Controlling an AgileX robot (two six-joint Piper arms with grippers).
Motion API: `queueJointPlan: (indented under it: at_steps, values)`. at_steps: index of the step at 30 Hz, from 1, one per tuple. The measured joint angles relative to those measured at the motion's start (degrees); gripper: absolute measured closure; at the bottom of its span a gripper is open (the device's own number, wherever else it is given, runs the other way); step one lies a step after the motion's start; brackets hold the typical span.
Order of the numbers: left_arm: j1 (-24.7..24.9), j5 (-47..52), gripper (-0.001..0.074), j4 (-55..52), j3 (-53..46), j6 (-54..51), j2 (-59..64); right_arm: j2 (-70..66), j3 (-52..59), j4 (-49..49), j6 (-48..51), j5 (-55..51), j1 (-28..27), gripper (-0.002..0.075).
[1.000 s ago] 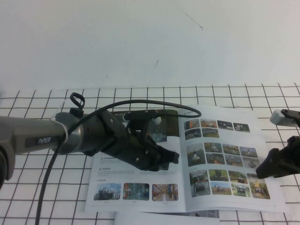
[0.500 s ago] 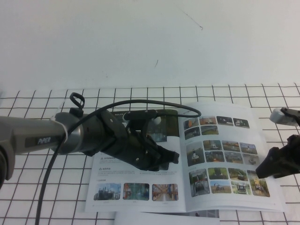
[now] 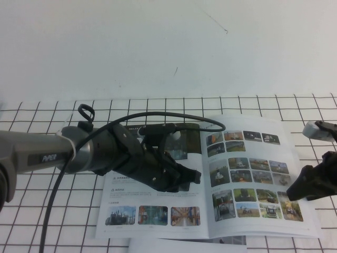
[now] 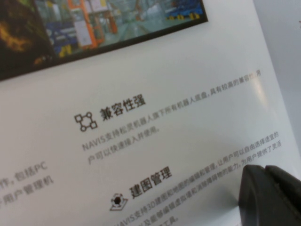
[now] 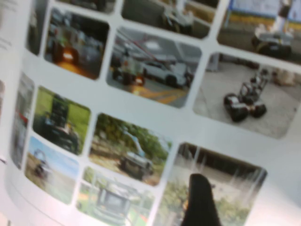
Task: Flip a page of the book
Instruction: Open the closed book
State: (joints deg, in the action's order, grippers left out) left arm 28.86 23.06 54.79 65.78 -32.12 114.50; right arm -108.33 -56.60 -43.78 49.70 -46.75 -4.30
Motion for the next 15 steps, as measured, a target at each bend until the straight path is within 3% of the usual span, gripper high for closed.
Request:
queueJointPlan:
  at_steps: [15]
  values:
    - [0.0,0.1,0.0738,0.1,0.0,0.0,0.0,-1.4,-0.5,0.6,0.1,-0.1,-0.4,0.0269]
